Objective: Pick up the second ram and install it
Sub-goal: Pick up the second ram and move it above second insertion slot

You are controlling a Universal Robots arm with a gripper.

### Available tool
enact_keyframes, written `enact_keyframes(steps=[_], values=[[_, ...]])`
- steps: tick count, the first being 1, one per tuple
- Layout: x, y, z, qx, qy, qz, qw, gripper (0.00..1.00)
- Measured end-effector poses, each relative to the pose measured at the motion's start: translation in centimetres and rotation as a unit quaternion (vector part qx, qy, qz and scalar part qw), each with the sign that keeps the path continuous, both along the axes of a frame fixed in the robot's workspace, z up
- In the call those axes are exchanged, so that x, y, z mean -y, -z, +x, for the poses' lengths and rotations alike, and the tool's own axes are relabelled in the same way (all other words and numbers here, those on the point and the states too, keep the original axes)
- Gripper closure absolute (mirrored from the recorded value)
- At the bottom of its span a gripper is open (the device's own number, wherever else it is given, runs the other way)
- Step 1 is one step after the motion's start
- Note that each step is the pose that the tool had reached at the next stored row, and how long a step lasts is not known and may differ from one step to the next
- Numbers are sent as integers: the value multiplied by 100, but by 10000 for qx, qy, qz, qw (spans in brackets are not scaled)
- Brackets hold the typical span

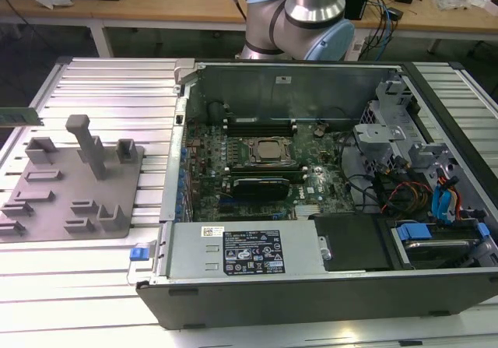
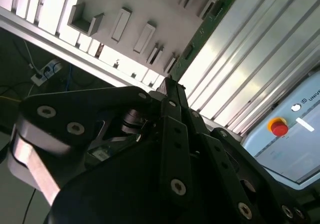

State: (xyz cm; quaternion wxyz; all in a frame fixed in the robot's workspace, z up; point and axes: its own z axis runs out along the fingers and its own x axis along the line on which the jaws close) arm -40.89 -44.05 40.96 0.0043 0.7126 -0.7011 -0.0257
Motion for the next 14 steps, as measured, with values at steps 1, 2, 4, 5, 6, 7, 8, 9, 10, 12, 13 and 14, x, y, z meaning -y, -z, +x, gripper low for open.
enact_keyframes(steps=[1,2,4,5,6,7,8,9,10,12,13,14], values=[[0,-28,0,0,0,0,10000,91],[-1,-48,0,0,0,0,10000,91],[-3,-114,2,0,-1,0,10000,91],[-4,-138,2,0,0,0,10000,91],[-5,-165,1,0,0,0,10000,91],[-7,-215,2,0,0,0,10000,91],[-7,-224,1,1,0,1,10000,91],[-7,-224,1,1,0,1,10000,91],[-7,-224,2,1,0,1,10000,91],[-8,-226,3,0,0,0,10000,91],[-8,-226,14,-1,1,-1,10000,91],[-7,-224,46,0,0,0,10000,91]])
